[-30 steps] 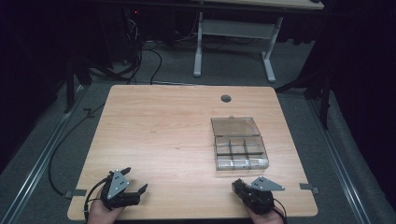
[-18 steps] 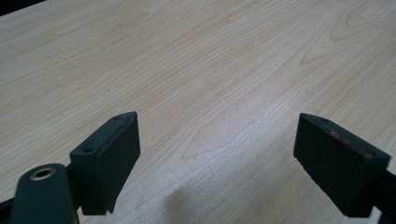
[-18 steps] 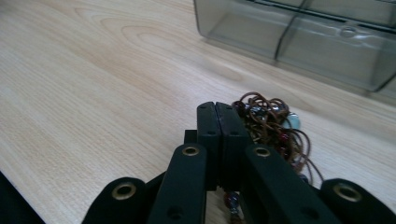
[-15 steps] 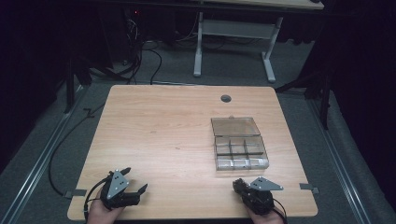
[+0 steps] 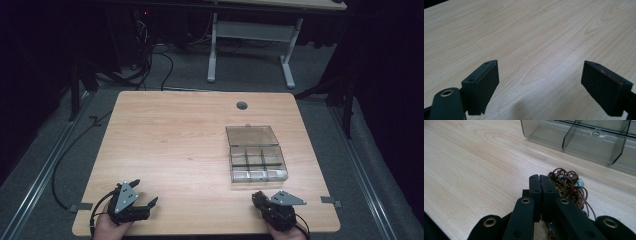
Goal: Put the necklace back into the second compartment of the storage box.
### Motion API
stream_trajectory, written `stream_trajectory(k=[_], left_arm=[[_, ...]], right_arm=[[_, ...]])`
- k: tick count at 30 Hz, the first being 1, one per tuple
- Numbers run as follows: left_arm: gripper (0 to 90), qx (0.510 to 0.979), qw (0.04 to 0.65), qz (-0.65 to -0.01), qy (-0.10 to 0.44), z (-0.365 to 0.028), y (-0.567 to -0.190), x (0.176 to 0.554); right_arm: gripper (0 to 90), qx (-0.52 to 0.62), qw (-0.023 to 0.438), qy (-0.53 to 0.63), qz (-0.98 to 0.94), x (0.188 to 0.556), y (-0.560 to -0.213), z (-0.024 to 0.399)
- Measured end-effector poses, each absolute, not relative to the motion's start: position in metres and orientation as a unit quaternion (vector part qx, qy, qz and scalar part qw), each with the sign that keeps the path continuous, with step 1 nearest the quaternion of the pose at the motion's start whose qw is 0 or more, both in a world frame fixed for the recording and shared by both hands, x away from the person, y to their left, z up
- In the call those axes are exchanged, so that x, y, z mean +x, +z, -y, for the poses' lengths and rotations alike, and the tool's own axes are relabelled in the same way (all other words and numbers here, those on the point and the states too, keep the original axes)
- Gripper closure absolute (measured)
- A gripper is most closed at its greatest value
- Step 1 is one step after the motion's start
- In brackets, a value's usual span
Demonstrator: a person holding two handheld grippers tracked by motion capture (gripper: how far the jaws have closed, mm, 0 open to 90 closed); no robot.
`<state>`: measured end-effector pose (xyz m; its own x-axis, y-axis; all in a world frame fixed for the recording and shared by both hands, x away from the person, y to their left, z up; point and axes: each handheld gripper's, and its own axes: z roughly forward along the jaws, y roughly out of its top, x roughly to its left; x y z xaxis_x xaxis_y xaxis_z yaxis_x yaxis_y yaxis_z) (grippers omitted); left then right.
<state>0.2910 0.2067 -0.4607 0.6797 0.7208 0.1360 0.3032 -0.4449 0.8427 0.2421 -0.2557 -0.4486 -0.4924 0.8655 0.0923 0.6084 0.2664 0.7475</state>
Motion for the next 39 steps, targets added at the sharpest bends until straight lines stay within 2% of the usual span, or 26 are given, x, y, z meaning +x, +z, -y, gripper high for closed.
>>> stream_trajectory(k=[5, 15, 20, 21, 24, 32, 35, 39], left_arm=[[15.2, 0.815, 0.421, -0.314, 0.245, -0.207, -0.461, 0.291], [15.2, 0.815, 0.422, -0.314, 0.244, -0.207, -0.461, 0.292], [15.2, 0.812, 0.426, -0.317, 0.243, -0.208, -0.461, 0.292], [15.2, 0.812, 0.426, -0.317, 0.243, -0.208, -0.461, 0.292], [15.2, 0.813, 0.425, -0.315, 0.244, -0.207, -0.461, 0.291], [15.1, 0.810, 0.427, -0.318, 0.246, -0.208, -0.460, 0.291], [15.0, 0.806, 0.432, -0.319, 0.248, -0.209, -0.460, 0.291], [14.7, 0.806, 0.433, -0.321, 0.246, -0.210, -0.460, 0.291]], right_arm=[[89.4, 0.474, 0.163, 0.375, -0.780, 0.231, -0.450, 0.256], [89.0, 0.495, 0.168, 0.371, -0.768, 0.230, -0.452, 0.270], [88.2, 0.496, 0.198, 0.398, -0.746, 0.225, -0.438, 0.279], [87.8, 0.505, 0.219, 0.404, -0.731, 0.224, -0.433, 0.288], [87.8, 0.527, 0.232, 0.402, -0.712, 0.226, -0.433, 0.302], [86.0, 0.557, 0.228, 0.377, -0.704, 0.234, -0.446, 0.311], [80.1, 0.572, 0.222, 0.363, -0.701, 0.238, -0.444, 0.306], [78.7, 0.576, 0.221, 0.357, -0.702, 0.241, -0.439, 0.303]])
